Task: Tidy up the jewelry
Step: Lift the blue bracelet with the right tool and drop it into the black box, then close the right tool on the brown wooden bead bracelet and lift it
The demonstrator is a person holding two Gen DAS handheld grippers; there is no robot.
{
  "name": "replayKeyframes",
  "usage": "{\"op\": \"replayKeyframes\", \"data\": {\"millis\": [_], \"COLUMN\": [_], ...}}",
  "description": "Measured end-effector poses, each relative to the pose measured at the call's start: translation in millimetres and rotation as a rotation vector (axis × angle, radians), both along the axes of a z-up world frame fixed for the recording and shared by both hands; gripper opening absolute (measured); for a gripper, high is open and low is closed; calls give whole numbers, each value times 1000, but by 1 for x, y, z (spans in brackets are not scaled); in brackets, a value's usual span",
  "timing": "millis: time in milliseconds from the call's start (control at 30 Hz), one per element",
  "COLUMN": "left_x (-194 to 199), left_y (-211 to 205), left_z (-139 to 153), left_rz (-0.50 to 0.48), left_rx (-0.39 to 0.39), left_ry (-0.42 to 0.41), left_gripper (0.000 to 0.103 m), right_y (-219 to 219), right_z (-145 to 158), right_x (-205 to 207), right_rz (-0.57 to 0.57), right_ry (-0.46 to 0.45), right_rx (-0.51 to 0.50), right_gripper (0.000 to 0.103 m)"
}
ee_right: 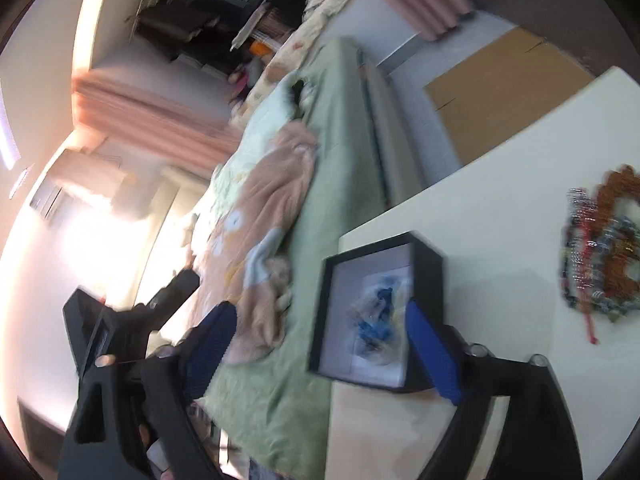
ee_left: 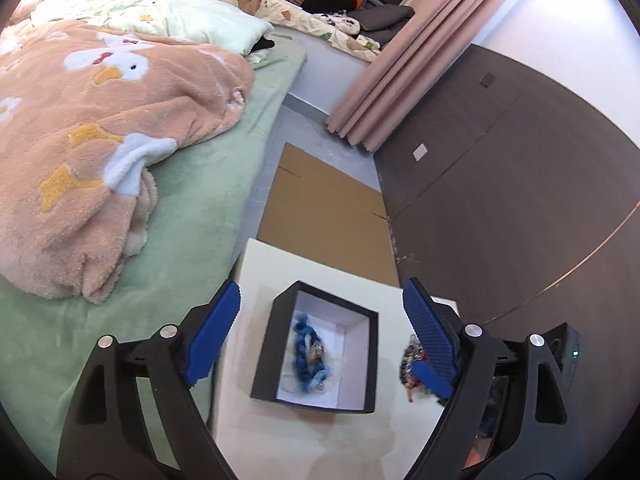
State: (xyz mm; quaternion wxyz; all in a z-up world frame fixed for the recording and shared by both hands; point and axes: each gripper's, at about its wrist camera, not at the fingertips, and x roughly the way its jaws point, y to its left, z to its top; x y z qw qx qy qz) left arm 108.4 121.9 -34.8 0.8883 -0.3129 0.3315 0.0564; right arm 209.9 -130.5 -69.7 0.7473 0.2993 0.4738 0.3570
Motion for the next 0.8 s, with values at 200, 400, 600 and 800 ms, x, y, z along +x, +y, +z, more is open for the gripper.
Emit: {"op": "replayKeyframes", "data": {"millis": [200, 400, 600, 800], "left_x": [-3, -3, -5, -1], "left_y": [-5, -25, -47, -67], "left_z": [-1, -3, 6, 5], "left_rz": [-15, -43, -86, -138], "left_rx": [34, 84, 106, 118], "left_ry": [15, 25, -19, -22], "left_gripper": [85, 86, 86, 86], "right_y": [-33, -76, -121, -148], "right_z": [17, 23, 24, 29], "right_x": [-13, -17, -19, -22], "right_rz": [-55, -171, -283, -334], "right_ry": [-44, -47, -54, -35], "right_rx": [-46, -172, -232, -272], "right_gripper": [87, 87, 90, 82]}}
